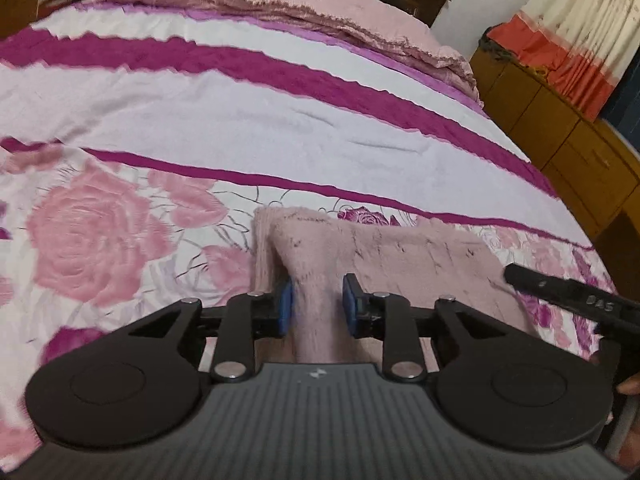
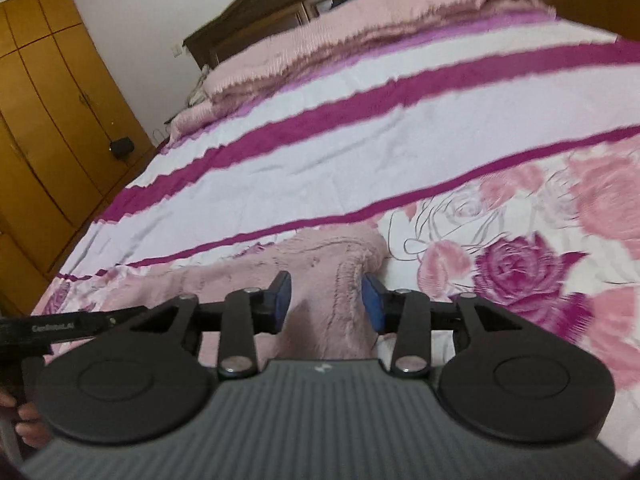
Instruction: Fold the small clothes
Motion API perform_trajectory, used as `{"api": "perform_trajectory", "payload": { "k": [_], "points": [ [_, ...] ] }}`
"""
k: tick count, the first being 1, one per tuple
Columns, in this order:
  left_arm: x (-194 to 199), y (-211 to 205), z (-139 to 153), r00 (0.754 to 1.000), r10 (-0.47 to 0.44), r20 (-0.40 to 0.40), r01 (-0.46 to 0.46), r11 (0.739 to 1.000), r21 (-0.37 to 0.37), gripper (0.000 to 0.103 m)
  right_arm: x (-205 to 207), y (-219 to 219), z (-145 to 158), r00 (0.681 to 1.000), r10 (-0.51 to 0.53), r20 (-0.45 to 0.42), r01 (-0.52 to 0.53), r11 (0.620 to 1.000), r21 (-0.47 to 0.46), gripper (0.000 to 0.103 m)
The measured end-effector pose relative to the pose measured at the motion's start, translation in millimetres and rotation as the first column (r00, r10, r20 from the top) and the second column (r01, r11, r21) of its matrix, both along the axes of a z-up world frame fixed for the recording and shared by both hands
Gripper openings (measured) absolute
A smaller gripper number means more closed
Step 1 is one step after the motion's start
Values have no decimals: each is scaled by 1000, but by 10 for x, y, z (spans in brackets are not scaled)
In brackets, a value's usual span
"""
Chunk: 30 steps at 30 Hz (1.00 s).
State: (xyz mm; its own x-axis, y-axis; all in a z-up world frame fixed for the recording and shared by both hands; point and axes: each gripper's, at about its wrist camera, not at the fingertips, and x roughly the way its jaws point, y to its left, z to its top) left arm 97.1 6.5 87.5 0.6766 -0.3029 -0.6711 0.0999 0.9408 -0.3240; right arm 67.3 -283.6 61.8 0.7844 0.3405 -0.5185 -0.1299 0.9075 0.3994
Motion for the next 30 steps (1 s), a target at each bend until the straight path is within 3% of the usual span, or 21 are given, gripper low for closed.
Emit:
{"api": "perform_trajectory", "payload": {
  "k": [3, 5, 12, 18, 21, 26, 28, 29, 30],
  "points": [
    [-275, -11, 159, 1000, 0, 27, -1, 999, 36, 51, -235, 9, 84, 1000, 10, 21, -10, 1000, 3, 43],
    [-452, -17, 231, 999, 12, 32, -13, 999, 49, 55, -409, 23, 109, 1000, 19, 24, -19, 1000, 0, 49],
    [-943, -57, 251, 1000, 6, 30, -9, 996, 83, 56, -811, 130, 73, 999, 24, 24, -24, 1000, 14, 49],
    [-1089, -96, -31, 999, 20, -27, -16, 989, 150, 59, -951, 178, -149, 999, -5, -45, 3, 998, -56, 49],
    [-1128, -58, -137, 998, 46, -42, -39, 988, 147, 61, -1024, 177, -214, 998, -2, -59, -1, 999, -49, 49],
    [-1334, -77, -14, 999, 51, -14, -49, 987, 155, 62, -1169, 180, -116, 999, -8, -39, 6, 999, -53, 50],
    [-1438, -109, 27, 999, 54, -9, -51, 985, 167, 67, -1235, 205, -101, 999, -3, -32, 1, 997, -78, 59],
    [-1491, -130, 34, 998, 58, -7, -56, 984, 171, 73, -1276, 222, -107, 1000, 1, -29, -3, 996, -93, 68],
    [-1545, -152, 28, 998, 65, -4, -63, 982, 177, 79, -1322, 245, -118, 1000, 6, -23, -8, 994, -111, 71]
  ]
}}
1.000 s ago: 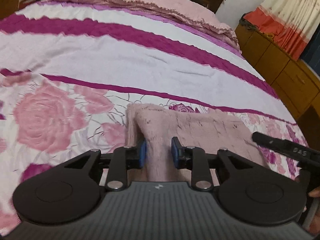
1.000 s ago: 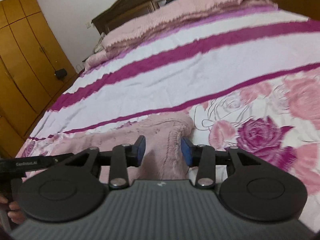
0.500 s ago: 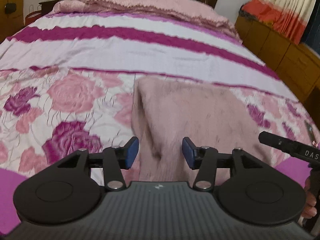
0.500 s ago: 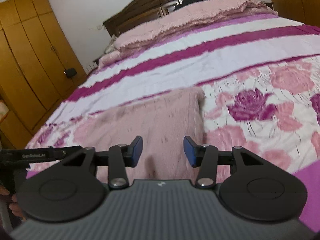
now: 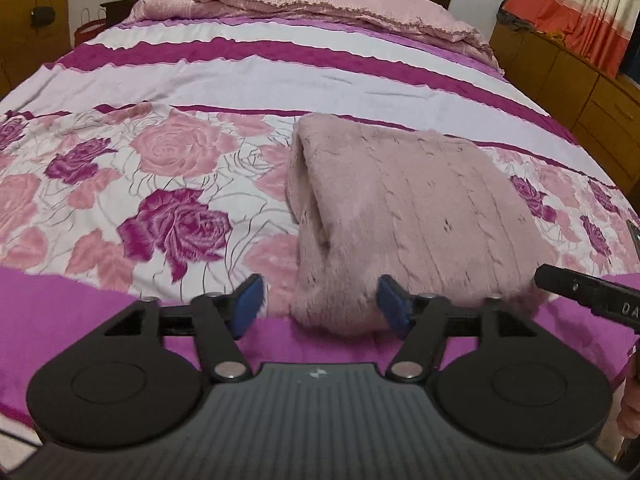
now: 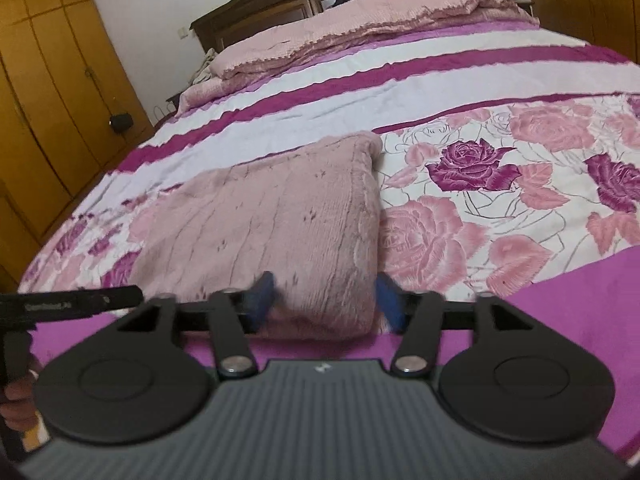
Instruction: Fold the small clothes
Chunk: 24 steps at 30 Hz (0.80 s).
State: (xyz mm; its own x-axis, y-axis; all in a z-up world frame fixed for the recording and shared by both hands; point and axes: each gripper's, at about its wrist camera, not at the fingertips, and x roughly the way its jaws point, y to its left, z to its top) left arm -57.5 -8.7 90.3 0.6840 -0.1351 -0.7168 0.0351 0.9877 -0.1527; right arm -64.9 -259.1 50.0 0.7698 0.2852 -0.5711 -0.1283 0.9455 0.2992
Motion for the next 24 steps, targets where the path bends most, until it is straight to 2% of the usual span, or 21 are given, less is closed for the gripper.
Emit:
{"api": "perform_trajectory", "payload": {
  "k": [4, 10, 15, 24],
  "points": [
    [-118, -102, -92, 1000, 26, 3, -26, 999, 29, 85, -130, 126, -84, 1000, 12, -1, -12, 995, -96, 74],
    [-130, -312, -373, 998, 25, -58, -20, 997, 70, 86, -213, 254, -302, 1000, -4, -25, -1, 977, -211, 74],
    [-103, -461, -545, 996, 26, -81, -14, 989, 145, 89, -185, 218, -425, 998, -30, -58, 18, 981, -191, 74],
    [-61, -489, -580, 995, 36, -95, -22, 989, 148, 94, -171, 224, -484, 998, -23, -64, 11, 983, -184, 79]
  ]
}}
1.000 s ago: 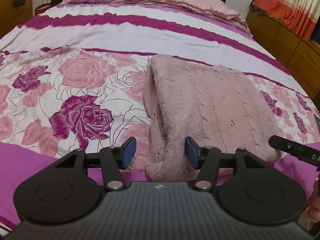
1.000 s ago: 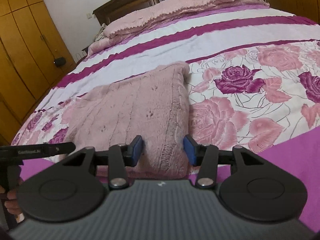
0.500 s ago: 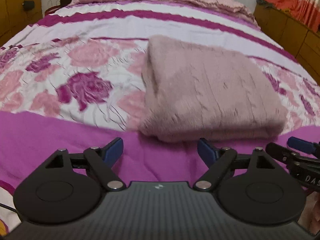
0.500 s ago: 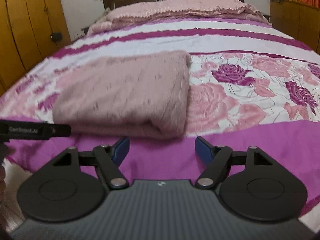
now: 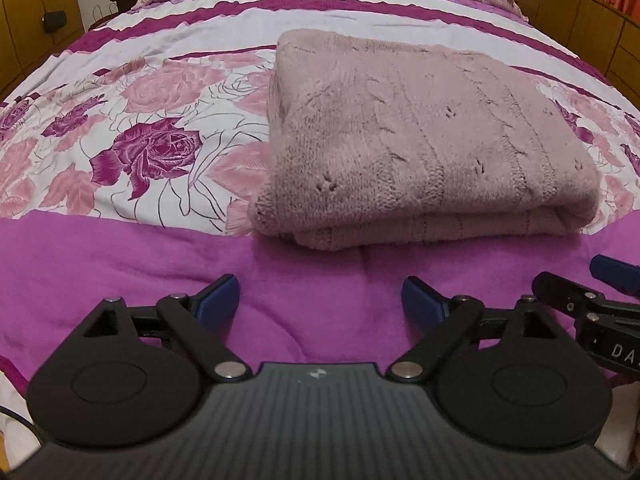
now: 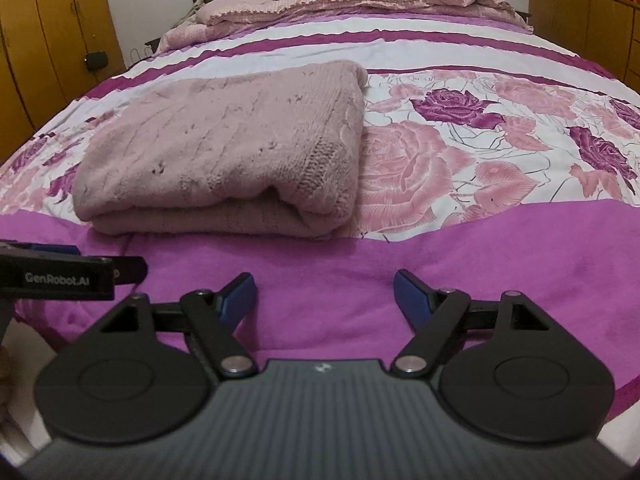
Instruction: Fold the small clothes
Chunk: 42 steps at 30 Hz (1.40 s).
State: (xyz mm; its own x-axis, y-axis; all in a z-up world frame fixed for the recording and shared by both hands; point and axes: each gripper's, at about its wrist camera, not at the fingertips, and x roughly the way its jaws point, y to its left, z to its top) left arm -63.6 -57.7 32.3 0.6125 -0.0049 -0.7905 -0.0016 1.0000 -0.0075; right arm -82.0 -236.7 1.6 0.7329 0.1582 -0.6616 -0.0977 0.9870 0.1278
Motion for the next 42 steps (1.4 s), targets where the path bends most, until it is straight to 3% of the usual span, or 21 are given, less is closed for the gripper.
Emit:
{"api": "perform_trajectory", "payload": {
  "k": [42],
  "points": [
    [23, -23, -45, 1000, -3, -11, 4, 1000, 16, 95, -6, 19, -25, 1000, 5, 9, -5, 1000, -4, 81]
  ]
}}
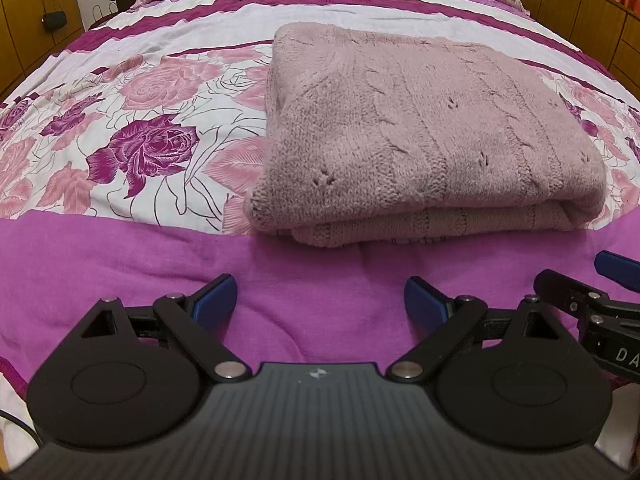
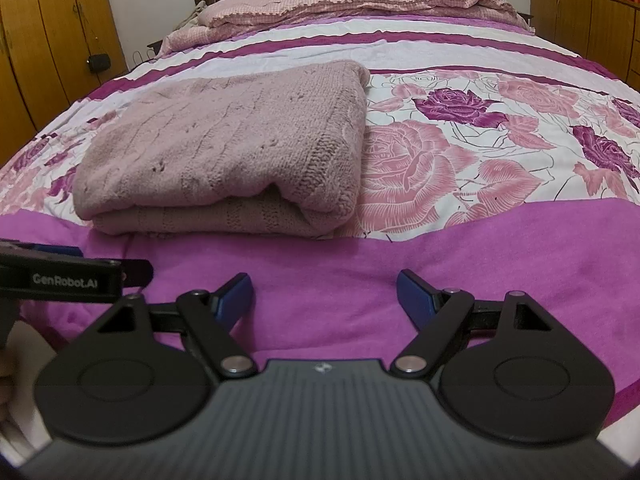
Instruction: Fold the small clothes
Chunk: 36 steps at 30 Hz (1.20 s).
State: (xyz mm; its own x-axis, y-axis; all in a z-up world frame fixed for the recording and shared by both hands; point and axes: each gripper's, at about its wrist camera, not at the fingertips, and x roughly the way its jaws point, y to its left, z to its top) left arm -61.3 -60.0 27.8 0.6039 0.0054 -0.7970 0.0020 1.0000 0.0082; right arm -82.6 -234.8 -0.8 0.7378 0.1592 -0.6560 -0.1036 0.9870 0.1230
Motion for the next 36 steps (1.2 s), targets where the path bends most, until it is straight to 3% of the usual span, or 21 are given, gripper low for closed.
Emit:
{"api": "perform_trajectory", "payload": {
  "k": [36],
  "points": [
    [-3, -14, 0, 1000, -1, 3, 1, 1000, 8, 95, 4, 16, -11, 1000, 1, 3, -1, 1000, -9, 82]
  ]
}}
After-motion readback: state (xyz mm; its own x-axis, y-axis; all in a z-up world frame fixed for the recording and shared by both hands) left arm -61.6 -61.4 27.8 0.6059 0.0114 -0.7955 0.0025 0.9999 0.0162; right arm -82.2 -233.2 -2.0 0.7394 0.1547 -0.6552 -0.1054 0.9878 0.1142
